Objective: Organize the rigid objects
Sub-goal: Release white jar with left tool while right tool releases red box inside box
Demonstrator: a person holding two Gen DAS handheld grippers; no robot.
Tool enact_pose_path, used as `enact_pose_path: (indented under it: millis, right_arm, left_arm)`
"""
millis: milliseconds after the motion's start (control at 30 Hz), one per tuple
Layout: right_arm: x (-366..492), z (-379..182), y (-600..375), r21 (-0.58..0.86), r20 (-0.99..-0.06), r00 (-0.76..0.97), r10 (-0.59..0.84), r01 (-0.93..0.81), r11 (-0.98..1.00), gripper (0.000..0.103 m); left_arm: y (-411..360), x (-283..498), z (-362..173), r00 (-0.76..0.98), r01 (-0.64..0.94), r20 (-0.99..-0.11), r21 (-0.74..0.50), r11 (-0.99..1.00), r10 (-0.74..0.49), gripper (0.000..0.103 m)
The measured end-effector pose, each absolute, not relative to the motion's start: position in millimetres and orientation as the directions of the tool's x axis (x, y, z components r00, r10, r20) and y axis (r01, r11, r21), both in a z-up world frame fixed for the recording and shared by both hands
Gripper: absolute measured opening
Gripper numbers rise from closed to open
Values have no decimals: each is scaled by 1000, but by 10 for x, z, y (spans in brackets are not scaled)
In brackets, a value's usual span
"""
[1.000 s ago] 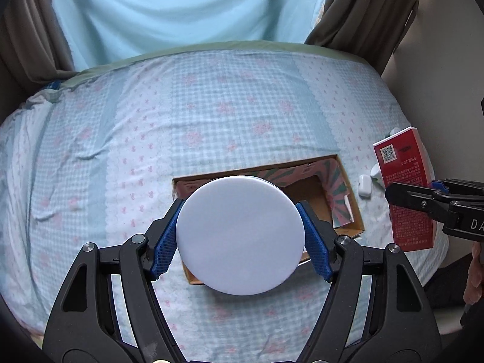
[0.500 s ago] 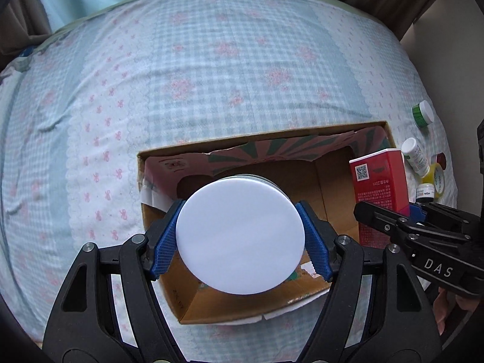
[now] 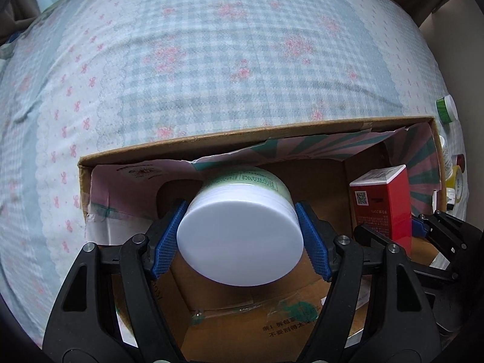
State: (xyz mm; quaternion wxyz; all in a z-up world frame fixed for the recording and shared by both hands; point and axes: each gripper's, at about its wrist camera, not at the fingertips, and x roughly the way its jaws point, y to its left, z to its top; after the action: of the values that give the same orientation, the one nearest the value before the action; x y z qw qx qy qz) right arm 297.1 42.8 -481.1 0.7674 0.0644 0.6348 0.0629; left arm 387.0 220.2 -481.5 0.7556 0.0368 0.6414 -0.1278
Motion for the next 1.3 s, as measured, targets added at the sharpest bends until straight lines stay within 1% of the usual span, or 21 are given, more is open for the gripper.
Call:
enact_pose_path:
  millis: [100,133,167,200,233,267,300,367,667,933,1100,1300]
  right_arm:
    - [2969,-4802,436,169,-967,187,172,-33,985,39]
    - [2976,-4800,438,164,-968,188,168,-38,986,39]
    - [2988,-4807,442,164,-969,182,169,-43,986,39]
    - [2993,-4821,448,170,-970,170,175,-48,984,42]
    - [2985,-4831,444,187,-968,161,193,-51,981,50]
    - [2975,-4848,440,216,-964,147,222,-53,975,85]
    - [2954,-4865,433,246,-959,135,251,-55,968,103]
    - [2897,-4869,424,265,-952,140,272,-65,962,103]
    - [2773,-4809,356,240,-955,164,248,-71,968,103]
    - [2707,-4517,455,218,-954,189,232,-89,972,103]
    - [2640,-4249,522,169,-958,215,189,-109,980,103]
    - [2385,-3684,508,154,-943,278,180,-115,981,103]
  left_arm:
    - [2159,3862,-4789,156,247,-980,-80,966,-121,70]
    - [2154,3860,-4757,168,242,-978,-77,967,-120,73]
    - [2152,3866,-4726,172,237,-977,-82,968,-125,80]
    - [2149,3878,-4700,168,231,-976,-101,968,-141,101]
    - [2149,3889,-4679,162,224,-973,-124,967,-163,103]
    - [2143,3898,-4669,157,221,-973,-129,967,-166,103]
    - [2132,3897,-4666,156,223,-976,-117,968,-154,103]
    - [2125,3879,-4664,160,227,-978,-96,969,-134,103]
    - [2167,3751,-4514,167,199,-978,-92,976,-127,103]
    - [2250,3639,-4235,199,183,-973,-83,980,-120,103]
    - [2347,3476,-3874,230,167,-966,-76,983,-114,103]
    - [2486,3147,-3178,312,144,-945,-60,988,-103,103]
